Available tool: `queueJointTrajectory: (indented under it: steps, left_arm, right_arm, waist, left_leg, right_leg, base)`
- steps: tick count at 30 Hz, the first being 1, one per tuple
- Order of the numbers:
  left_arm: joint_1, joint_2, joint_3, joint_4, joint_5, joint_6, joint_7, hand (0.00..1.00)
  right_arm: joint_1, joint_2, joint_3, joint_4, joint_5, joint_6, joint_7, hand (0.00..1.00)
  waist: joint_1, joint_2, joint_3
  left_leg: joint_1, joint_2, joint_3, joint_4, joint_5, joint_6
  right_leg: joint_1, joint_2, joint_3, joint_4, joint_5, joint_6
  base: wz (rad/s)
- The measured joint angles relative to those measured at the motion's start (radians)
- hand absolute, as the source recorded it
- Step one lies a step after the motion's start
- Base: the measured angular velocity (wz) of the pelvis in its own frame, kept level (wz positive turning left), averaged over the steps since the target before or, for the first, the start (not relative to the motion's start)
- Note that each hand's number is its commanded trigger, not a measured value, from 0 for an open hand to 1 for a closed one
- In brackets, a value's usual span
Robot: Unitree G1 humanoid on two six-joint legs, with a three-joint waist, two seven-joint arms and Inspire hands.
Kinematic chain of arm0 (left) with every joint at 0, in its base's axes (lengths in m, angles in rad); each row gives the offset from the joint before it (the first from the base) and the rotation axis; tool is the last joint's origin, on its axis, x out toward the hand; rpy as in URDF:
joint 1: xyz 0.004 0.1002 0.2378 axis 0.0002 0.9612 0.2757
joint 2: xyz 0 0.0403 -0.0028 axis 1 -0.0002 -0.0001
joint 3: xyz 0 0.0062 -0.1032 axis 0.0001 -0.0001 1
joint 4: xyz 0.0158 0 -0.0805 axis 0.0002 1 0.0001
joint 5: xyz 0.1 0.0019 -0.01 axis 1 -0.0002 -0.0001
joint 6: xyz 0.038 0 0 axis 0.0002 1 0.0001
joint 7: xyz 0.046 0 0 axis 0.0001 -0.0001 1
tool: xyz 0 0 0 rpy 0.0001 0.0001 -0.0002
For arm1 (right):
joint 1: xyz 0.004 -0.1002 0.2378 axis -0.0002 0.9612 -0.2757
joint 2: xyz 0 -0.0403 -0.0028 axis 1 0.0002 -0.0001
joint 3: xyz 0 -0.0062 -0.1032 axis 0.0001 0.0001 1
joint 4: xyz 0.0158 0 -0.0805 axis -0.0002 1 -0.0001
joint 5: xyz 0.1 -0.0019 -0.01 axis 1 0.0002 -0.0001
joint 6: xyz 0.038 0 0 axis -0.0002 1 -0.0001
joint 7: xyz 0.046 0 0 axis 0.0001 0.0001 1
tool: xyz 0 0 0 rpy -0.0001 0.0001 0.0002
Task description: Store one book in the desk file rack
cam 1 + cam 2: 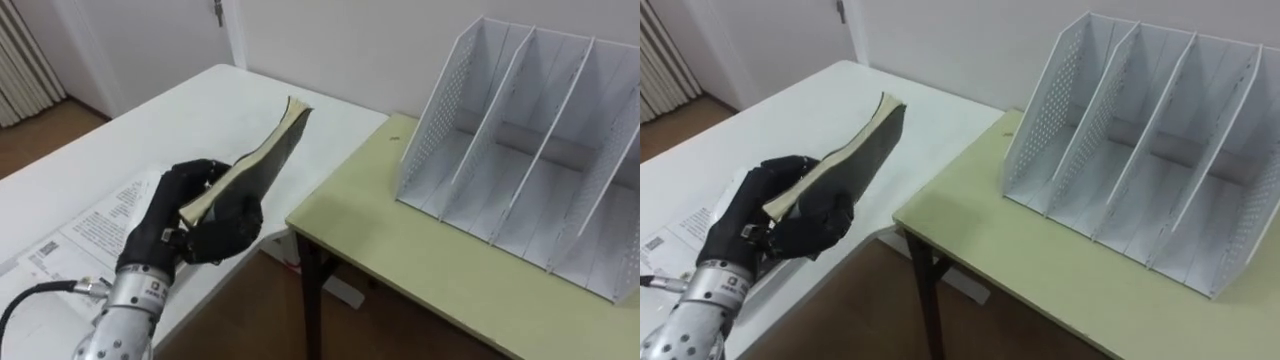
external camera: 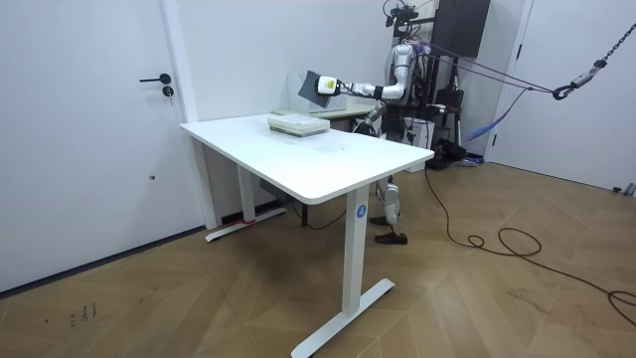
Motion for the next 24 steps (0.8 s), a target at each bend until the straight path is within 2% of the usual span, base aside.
queueJointTrajectory:
  steps: [3, 6, 11, 14, 19, 24]
  left_arm:
    - [0.0, -0.001, -0.007, -0.023, -0.034, -0.029, -0.006, 1.0]
    - [0.007, -0.003, -0.009, -0.036, -0.118, -0.062, -0.05, 1.0]
    - [0.044, -0.003, -0.023, -0.049, -0.201, -0.072, -0.117, 1.0]
    - [0.051, -0.003, -0.029, -0.048, -0.266, -0.079, -0.156, 1.0]
    - [0.053, -0.001, -0.025, -0.044, -0.43, -0.091, -0.206, 1.0]
    - [0.094, 0.004, -0.025, -0.044, -0.543, -0.092, -0.271, 1.0]
  right_arm:
    - [0.0, 0.0, 0.013, -0.016, -0.013, -0.007, 0.029, 0.0]
    - [0.029, 0.0, 0.015, -0.092, -0.038, -0.015, 0.092, 0.0]
    - [0.049, 0.0, 0.019, -0.227, -0.043, -0.019, 0.162, 0.0]
    - [0.049, -0.002, 0.019, -0.277, -0.033, -0.04, 0.209, 0.0]
    - [0.047, -0.017, 0.014, -0.364, 0.061, -0.04, 0.3, 0.0]
    - [0.047, -0.042, 0.012, -0.442, 0.169, -0.034, 0.392, 0.0]
  waist:
    - [0.006, 0.0, -0.0002]
    - [0.013, 0.001, -0.0005]
    - [0.011, 0.002, -0.0018]
    - [0.013, 0.001, -0.0006]
    - [0.016, -0.005, 0.0059]
    - [0.018, -0.01, 0.0089]
  left_leg:
    - [0.004, -0.001, 0.001, 0.0, 0.0, 0.0]
    - [0.008, -0.001, 0.002, 0.0, 0.0, 0.0]
    - [0.009, -0.002, -0.004, 0.0, 0.0, 0.0]
    - [0.014, -0.002, -0.004, 0.0, 0.0, 0.0]
    - [0.021, -0.008, -0.004, 0.0, 0.0, 0.0]
    - [0.021, -0.009, 0.001, 0.0, 0.0, 0.0]
  right_leg:
    - [0.005, -0.002, -0.001, 0.0, 0.0, 0.001]
    - [0.01, -0.001, 0.0, 0.0, 0.0, 0.002]
    - [0.005, -0.001, 0.0, 0.002, 0.001, 0.001]
    - [0.01, -0.001, 0.001, 0.011, 0.001, 0.001]
    - [0.01, -0.004, 0.002, 0.018, -0.002, 0.001]
    - [0.006, -0.007, -0.003, 0.019, -0.003, 0.002]
  base:
    - [0.01]
    - [0.03]
    - [0.0]
    - [-0.01]
    - [-0.03]
    - [0.02]
